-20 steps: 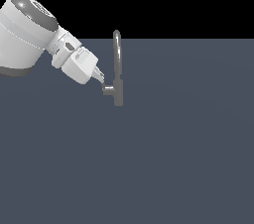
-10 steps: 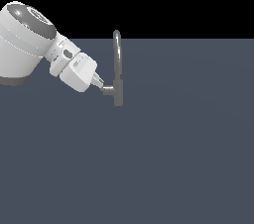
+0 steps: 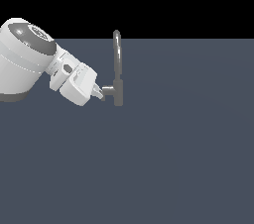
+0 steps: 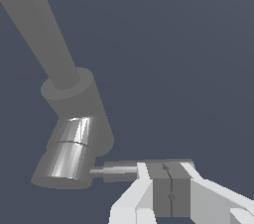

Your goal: Turn on the faucet by rotating a designated handle.

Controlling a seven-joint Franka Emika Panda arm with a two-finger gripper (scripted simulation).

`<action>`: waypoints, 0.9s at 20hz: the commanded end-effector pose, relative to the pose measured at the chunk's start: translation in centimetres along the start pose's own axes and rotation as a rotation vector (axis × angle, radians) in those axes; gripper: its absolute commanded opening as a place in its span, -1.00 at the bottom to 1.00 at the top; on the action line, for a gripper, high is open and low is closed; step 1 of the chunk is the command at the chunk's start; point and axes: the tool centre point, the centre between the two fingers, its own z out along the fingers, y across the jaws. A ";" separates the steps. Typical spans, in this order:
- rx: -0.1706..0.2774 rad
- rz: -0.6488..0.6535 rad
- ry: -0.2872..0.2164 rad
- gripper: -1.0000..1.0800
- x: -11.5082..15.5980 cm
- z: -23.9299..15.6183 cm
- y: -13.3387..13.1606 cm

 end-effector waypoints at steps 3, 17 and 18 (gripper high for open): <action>-0.014 -0.001 0.004 -1.00 -1.4 2.1 0.1; -0.004 0.012 -0.007 -1.00 -3.5 3.6 -2.0; -0.006 0.011 -0.006 -1.00 -3.7 3.9 -2.2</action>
